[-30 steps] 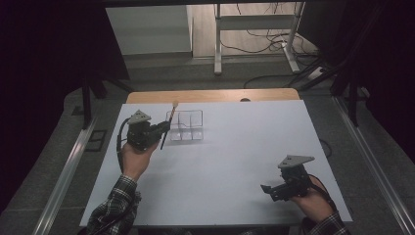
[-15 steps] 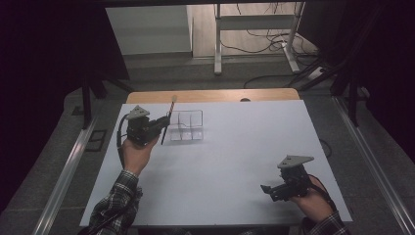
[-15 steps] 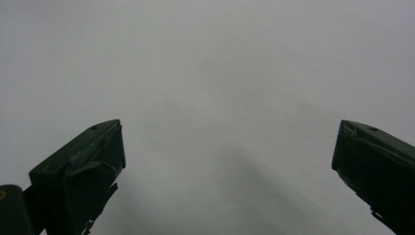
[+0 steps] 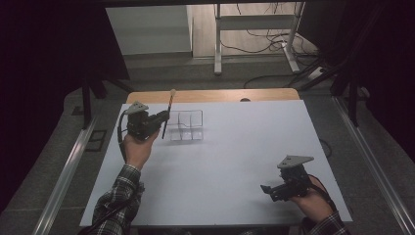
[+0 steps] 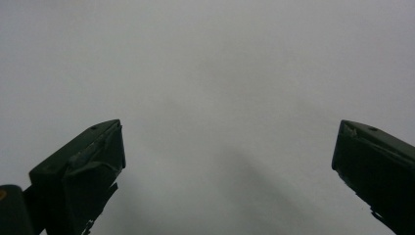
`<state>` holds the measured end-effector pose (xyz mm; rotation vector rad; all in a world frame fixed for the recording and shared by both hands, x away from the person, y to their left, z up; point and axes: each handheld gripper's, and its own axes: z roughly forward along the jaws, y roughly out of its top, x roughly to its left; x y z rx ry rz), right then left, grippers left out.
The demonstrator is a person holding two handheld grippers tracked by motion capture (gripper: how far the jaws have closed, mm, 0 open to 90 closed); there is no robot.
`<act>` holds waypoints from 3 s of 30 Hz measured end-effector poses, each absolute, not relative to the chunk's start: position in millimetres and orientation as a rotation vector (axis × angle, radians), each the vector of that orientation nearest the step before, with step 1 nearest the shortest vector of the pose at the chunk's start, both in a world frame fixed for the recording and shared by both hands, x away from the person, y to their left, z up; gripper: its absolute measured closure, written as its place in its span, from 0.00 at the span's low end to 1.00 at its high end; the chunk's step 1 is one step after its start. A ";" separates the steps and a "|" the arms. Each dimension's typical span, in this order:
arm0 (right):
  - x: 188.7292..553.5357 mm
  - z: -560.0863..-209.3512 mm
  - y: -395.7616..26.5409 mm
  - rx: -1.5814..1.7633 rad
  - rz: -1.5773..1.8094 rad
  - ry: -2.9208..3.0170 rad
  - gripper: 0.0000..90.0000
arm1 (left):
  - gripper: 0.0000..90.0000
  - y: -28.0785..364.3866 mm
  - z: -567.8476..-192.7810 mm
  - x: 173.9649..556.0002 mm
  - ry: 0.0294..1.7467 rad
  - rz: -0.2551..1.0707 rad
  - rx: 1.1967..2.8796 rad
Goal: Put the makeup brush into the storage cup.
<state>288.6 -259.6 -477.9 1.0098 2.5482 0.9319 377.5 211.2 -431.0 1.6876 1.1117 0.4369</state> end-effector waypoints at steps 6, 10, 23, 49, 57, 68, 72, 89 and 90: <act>288.5 -478.1 -259.6 1.011 0.931 2.551 0.00 | 0.93 211.2 -430.7 383.1 1.111 0.453 1.682; 288.5 -478.1 -259.6 1.011 0.930 2.551 0.00 | 0.93 211.4 -430.6 387.0 1.112 0.466 1.676; 288.4 -478.3 -259.3 1.011 0.925 2.554 0.00 | 0.93 209.7 -427.7 396.0 1.093 0.494 1.671; 288.6 -479.4 -259.0 1.013 0.922 2.563 0.00 | 0.93 204.5 -426.3 418.9 1.080 0.540 1.678; 288.5 -479.6 -258.8 1.012 0.918 2.566 0.00 | 0.93 200.1 -427.4 424.6 1.078 0.551 1.679; 288.4 -480.1 -258.4 1.007 0.919 2.572 0.00 | 0.93 197.5 -428.9 433.7 1.084 0.568 1.672; 288.3 -480.1 -258.3 1.007 0.919 2.573 0.00 | 0.93 197.5 -430.6 435.6 1.090 0.574 1.671; 288.0 -480.9 -257.4 1.001 0.913 2.584 0.00 | 0.93 196.5 -443.6 438.0 1.097 0.596 1.672; 288.0 -480.9 -257.3 1.000 0.912 2.584 0.00 | 0.93 196.6 -444.5 438.2 1.096 0.595 1.671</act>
